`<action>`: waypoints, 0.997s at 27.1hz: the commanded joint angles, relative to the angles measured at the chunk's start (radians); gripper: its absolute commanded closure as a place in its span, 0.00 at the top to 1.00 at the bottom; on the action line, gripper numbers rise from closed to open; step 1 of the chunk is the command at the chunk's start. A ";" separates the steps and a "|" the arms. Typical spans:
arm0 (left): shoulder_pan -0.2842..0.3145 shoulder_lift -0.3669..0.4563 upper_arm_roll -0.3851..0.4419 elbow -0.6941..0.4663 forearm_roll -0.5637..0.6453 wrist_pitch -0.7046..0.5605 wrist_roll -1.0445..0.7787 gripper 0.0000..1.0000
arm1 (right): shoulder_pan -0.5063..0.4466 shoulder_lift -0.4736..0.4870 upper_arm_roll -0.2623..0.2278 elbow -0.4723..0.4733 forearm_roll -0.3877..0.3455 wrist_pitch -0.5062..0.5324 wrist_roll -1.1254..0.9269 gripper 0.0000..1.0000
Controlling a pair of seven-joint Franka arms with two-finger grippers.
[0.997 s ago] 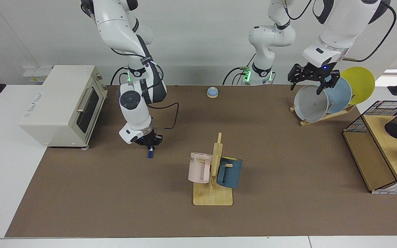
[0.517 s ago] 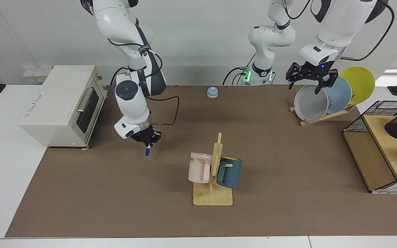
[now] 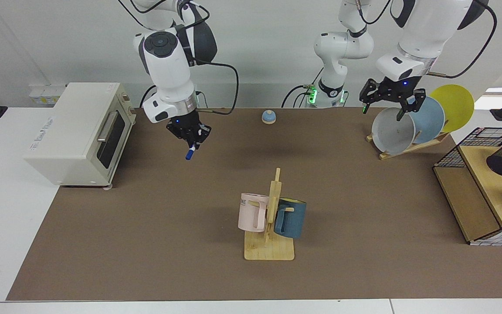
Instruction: Put markers into pen holder
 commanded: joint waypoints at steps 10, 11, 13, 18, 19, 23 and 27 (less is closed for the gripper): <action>-0.004 -0.015 0.007 -0.032 -0.075 0.070 0.503 0.99 | 0.190 -0.001 0.011 0.061 0.069 0.006 0.696 0.00; -0.006 -0.017 0.007 -0.033 -0.084 0.070 0.544 0.99 | 0.204 0.002 0.011 0.061 0.074 0.007 0.738 0.00; -0.009 -0.017 0.007 -0.036 -0.095 0.078 0.619 0.99 | 0.235 0.003 0.011 0.064 0.080 0.024 0.802 0.00; -0.034 -0.017 0.004 -0.056 -0.135 0.095 0.780 0.99 | 0.292 0.026 0.011 0.086 0.088 0.079 0.974 0.00; -0.043 -0.015 0.003 -0.065 -0.144 0.104 0.805 0.98 | 0.301 0.037 0.009 0.095 0.088 0.087 1.002 0.00; -0.075 -0.017 -0.003 -0.085 -0.199 0.119 0.825 0.98 | 0.345 0.089 0.009 0.138 0.088 0.104 1.106 0.00; -0.115 -0.018 -0.016 -0.121 -0.213 0.125 0.811 0.98 | 0.361 0.134 0.009 0.169 0.089 0.159 1.213 0.00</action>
